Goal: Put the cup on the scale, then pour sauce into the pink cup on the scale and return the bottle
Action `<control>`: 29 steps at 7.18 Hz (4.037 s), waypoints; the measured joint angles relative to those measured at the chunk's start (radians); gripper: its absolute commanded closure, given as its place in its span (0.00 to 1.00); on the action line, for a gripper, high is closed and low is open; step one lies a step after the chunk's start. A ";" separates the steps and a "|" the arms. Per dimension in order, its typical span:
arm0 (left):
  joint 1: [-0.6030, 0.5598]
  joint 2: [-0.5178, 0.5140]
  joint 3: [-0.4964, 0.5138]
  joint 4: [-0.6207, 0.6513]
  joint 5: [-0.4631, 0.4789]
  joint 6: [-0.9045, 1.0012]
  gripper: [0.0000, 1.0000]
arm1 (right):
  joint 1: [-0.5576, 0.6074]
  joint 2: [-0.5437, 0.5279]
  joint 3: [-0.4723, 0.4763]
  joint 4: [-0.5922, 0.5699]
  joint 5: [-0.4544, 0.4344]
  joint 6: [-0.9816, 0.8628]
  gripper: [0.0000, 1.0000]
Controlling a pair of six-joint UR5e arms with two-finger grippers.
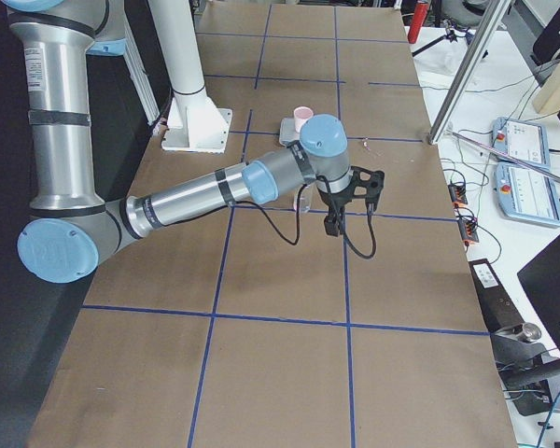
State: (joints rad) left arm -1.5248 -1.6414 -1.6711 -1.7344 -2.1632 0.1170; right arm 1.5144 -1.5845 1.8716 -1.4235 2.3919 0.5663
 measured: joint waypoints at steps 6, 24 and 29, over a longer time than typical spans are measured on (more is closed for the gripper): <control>-0.001 0.003 0.009 0.005 0.004 0.008 0.00 | 0.043 -0.112 -0.162 -0.089 -0.012 -0.670 0.00; -0.102 0.084 0.054 0.154 -0.172 0.148 0.00 | 0.128 -0.026 -0.196 -0.312 0.016 -0.812 0.00; -0.125 0.081 0.050 0.150 -0.171 0.149 0.00 | 0.132 -0.026 -0.196 -0.312 0.016 -0.812 0.00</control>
State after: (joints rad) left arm -1.6502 -1.5605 -1.6206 -1.5841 -2.3347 0.2655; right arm 1.6468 -1.6107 1.6759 -1.7351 2.4084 -0.2455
